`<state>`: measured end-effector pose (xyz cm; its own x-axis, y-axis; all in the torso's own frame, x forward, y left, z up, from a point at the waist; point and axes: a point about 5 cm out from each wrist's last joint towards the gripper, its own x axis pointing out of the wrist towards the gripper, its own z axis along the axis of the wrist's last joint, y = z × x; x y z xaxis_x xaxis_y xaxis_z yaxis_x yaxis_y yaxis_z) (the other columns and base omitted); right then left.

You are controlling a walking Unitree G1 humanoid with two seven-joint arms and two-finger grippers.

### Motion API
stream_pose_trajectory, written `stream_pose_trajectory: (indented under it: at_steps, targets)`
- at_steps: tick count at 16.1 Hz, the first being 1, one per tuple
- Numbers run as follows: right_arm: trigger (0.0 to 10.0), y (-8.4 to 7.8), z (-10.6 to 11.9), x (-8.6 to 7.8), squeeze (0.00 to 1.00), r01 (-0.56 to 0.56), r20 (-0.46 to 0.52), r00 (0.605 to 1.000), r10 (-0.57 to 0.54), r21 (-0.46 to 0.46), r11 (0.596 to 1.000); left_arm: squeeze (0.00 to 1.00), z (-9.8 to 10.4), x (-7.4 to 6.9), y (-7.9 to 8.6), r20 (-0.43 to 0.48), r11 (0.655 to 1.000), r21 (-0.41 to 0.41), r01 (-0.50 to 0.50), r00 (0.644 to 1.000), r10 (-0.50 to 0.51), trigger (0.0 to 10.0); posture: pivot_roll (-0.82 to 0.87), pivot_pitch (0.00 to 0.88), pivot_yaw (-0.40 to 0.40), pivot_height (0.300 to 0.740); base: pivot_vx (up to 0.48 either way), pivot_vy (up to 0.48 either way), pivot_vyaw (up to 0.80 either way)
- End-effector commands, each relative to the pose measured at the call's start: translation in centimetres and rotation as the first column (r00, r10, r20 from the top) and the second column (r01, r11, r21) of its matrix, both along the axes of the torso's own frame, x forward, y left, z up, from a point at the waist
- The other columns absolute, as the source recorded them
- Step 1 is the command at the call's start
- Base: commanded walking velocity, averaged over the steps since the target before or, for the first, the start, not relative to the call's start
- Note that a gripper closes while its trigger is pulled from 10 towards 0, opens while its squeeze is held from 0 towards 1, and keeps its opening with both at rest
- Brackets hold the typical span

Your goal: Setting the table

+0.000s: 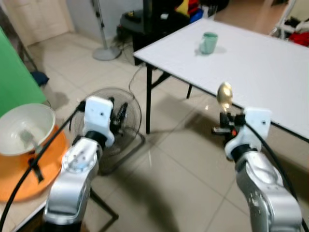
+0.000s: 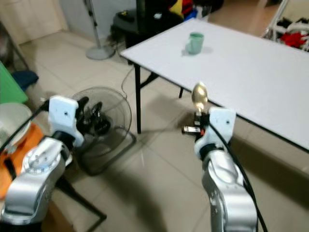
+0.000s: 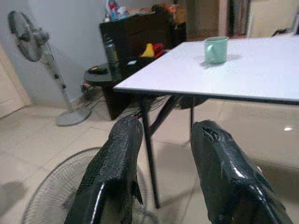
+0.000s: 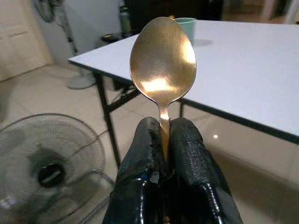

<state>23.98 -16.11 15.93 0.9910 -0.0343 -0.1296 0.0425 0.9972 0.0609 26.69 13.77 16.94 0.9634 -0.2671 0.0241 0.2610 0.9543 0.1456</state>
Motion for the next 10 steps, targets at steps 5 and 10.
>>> stream_pose_trajectory:
  at_steps: [5, 10]
  targets:
    - [10.0, 0.03, 0.25, -0.07, 0.00, 0.008, -0.002, 1.000, -0.008, -0.007, 1.000, 0.00, -0.11, 0.31, 0.20, -0.015, 1.000, 0.011, 0.004, 1.000, -0.004, 10.0, 0.02, 0.000, 0.048, 0.740, 0.310, 0.000, -0.48]
    - [10.0, 0.18, 0.40, 0.05, 0.00, 0.004, 0.010, 1.000, -0.003, -0.004, 1.000, 0.00, 0.03, 0.66, 0.28, -0.013, 1.000, 0.013, 0.000, 1.000, 0.000, 10.0, 0.02, 0.000, 0.051, 0.740, 0.311, 0.000, -0.28]
